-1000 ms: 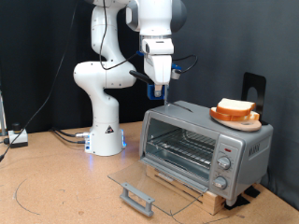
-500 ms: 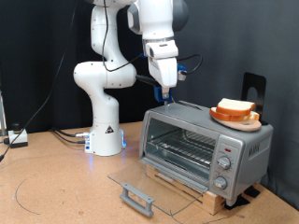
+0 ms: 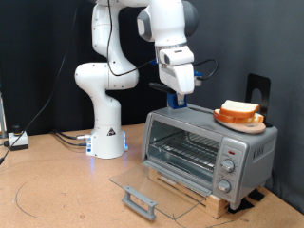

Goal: Make a piece of toast with the oven

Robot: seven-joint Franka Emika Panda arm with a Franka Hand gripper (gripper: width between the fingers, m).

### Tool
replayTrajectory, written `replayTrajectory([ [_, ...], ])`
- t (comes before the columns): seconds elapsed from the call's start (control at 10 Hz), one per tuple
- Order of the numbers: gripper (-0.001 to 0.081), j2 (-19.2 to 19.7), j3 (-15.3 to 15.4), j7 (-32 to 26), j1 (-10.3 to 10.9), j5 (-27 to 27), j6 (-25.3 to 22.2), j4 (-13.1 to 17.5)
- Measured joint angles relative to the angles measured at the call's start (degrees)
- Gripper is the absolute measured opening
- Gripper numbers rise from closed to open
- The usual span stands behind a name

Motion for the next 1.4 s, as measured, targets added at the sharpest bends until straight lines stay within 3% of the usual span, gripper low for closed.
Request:
replayTrajectory([
  [0.5,0.0395,2.6,2.3,2.1,0.2,1.0,0.7,1.7],
  [1.4,0.0395,4.2,3.1,2.1,0.2,2.5,-2.2,4.9],
])
